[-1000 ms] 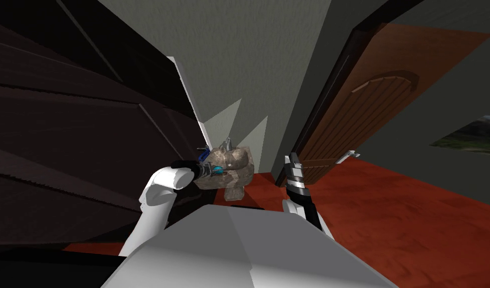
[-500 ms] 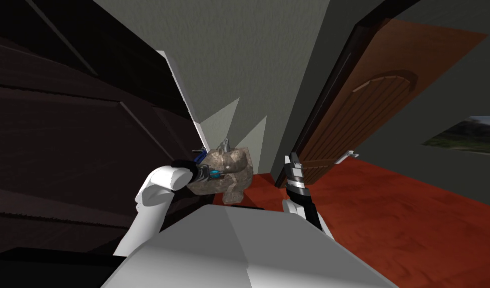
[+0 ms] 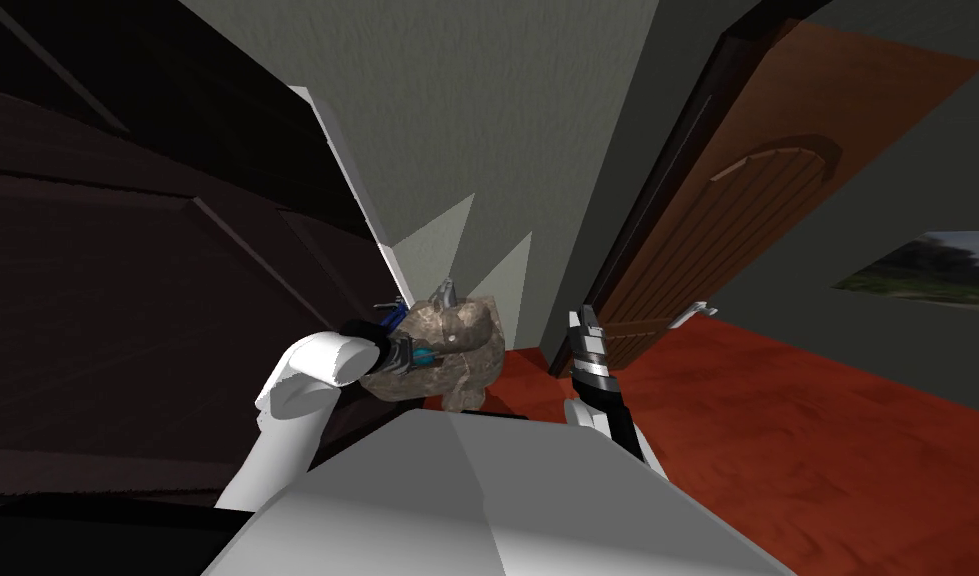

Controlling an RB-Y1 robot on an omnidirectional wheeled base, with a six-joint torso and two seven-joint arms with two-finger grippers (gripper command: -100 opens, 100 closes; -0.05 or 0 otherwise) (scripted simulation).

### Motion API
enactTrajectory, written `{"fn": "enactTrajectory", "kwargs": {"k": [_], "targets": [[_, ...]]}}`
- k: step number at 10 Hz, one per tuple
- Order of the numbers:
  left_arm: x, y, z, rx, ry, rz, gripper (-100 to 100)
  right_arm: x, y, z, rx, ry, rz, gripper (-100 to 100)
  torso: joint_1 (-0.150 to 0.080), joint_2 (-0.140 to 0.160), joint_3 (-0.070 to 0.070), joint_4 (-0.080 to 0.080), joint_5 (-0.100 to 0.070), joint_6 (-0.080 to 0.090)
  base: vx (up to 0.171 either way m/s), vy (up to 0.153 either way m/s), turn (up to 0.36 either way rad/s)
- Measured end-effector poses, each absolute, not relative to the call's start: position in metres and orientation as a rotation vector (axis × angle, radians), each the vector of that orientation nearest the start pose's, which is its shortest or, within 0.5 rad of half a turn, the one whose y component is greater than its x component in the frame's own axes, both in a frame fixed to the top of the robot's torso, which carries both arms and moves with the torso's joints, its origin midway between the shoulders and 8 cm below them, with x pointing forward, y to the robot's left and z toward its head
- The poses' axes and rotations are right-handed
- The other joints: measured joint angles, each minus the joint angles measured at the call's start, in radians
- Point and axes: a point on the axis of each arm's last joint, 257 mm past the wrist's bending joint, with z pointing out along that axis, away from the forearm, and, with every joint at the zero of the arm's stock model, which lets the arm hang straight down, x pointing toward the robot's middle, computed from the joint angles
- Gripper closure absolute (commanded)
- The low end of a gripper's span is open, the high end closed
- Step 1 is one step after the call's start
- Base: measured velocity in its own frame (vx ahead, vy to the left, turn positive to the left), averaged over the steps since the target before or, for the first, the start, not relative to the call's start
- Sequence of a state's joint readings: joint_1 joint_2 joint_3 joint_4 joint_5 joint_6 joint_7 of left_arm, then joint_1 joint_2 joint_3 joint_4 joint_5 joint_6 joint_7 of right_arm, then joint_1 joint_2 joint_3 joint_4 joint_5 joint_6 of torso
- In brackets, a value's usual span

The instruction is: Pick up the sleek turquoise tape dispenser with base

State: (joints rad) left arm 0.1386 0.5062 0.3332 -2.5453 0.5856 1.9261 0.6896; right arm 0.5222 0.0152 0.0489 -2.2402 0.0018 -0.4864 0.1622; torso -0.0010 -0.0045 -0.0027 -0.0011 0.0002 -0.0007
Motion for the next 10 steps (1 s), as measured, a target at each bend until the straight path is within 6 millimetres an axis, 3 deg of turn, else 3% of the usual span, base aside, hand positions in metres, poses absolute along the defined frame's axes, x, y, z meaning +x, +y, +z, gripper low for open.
{"fn": "enactTrajectory", "kwargs": {"k": [2, 3, 4, 10], "targets": [[0.29, 0.348, -0.209, -2.395, 1.411, -0.496, -100, 0.354, -0.269, -0.004, 0.666, 0.696, 1.176, 0, 0.0, 0.001, 0.0, 0.0, 0.0, 0.0, 0.025, -0.001, -0.005], [0.289, 0.348, -0.209, -2.397, 1.412, -0.489, 0, 0.354, -0.269, -0.004, 0.666, 0.696, 1.176, 0, 0.0, 0.002, 0.001, 0.0, 0.0, 0.0, 0.0, 0.0, 0.0], [0.289, 0.348, -0.209, -2.397, 1.412, -0.49, -100, 0.354, -0.269, -0.004, 0.666, 0.696, 1.176, 0, 0.0, 0.003, 0.002, 0.001, 0.0, 0.0, -0.011, -0.008, -0.014], [0.308, 0.36, -0.227, -2.401, 1.404, -0.49, -100, 0.354, -0.269, -0.004, 0.666, 0.696, 1.177, 0, -0.001, 0.005, 0.003, 0.001, 0.0, 0.0, -0.017, -0.013, -0.008]]}}
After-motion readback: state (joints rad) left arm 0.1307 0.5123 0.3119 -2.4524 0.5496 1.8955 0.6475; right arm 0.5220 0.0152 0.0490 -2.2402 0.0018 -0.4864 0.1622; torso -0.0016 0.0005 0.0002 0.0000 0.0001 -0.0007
